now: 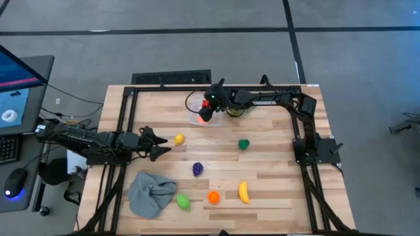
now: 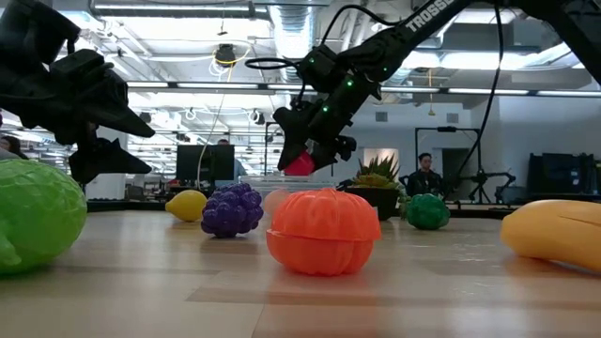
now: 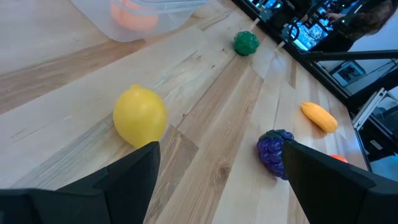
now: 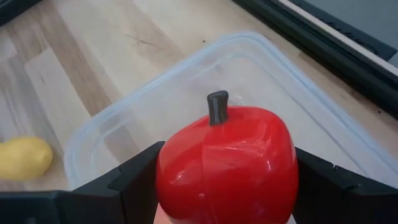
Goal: Pick and placing Produce into tupperware
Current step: Put the red apple into the transparent container, then put the green melon into the transparent container
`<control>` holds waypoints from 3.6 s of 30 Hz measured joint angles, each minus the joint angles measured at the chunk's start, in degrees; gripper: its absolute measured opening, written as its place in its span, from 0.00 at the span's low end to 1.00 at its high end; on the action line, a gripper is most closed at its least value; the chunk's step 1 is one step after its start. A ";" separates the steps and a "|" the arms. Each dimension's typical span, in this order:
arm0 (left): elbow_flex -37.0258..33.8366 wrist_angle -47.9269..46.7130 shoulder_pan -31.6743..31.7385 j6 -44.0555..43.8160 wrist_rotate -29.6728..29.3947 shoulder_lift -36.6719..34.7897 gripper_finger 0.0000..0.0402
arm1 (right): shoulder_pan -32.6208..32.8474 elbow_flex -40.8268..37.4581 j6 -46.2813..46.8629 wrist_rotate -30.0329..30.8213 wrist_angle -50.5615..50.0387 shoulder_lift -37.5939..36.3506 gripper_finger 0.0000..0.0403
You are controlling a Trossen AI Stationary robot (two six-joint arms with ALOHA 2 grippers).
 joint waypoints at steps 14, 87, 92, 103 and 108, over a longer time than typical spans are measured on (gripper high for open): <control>0.00 0.00 0.01 -0.07 0.00 0.02 0.80 | 1.64 -0.02 -3.51 -0.33 -1.25 -0.04 0.75; 0.00 0.00 0.02 -0.13 0.09 0.02 0.80 | 1.38 -0.44 -1.91 -1.98 -3.59 -0.06 0.86; 0.00 0.01 0.01 -0.13 -0.11 0.00 0.80 | 1.64 -0.42 -2.16 -4.01 -3.82 -0.06 0.84; 0.00 0.02 0.00 -0.38 -0.08 0.02 0.80 | 1.96 -0.42 -2.43 -4.52 -4.41 -0.27 0.84; 0.00 0.02 0.00 -0.52 -0.07 0.02 0.80 | 1.96 -0.35 -3.92 -4.52 -6.68 -0.59 0.83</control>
